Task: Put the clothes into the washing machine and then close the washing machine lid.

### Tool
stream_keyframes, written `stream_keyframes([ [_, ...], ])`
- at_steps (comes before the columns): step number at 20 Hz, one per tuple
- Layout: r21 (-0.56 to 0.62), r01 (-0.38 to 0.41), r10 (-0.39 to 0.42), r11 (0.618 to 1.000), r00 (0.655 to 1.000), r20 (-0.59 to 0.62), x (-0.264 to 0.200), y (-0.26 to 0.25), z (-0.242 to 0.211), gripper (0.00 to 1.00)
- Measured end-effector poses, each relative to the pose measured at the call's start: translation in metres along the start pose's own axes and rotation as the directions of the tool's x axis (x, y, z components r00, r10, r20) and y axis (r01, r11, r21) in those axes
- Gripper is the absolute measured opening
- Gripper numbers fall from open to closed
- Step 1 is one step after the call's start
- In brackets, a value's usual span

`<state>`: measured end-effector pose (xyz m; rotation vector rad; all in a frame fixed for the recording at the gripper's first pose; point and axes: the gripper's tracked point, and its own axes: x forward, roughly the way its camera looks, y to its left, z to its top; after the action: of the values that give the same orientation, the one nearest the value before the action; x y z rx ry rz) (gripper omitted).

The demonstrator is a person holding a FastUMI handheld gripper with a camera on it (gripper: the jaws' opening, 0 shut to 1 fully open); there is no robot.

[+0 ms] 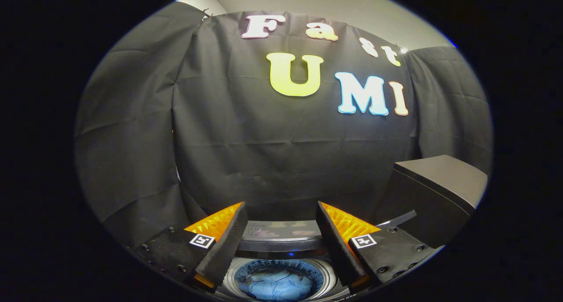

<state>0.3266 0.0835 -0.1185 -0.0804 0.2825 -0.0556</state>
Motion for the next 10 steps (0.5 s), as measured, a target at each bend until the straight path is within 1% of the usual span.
stream_keyframes([
  [7, 0.001, -0.005, 0.005, 1.0, 1.0, -0.027, -0.014, 0.001, -0.021, 0.97],
  [8, -0.004, 0.005, -0.005, 1.0, 0.999, -0.045, -0.015, 0.0, -0.028, 0.97],
  [9, -0.027, 0.01, -0.012, 1.0, 0.996, -0.09, -0.015, -0.002, -0.044, 0.97],
  [10, -0.048, -0.003, -0.003, 0.999, 0.993, -0.116, -0.018, 0.0, -0.054, 0.97],
])
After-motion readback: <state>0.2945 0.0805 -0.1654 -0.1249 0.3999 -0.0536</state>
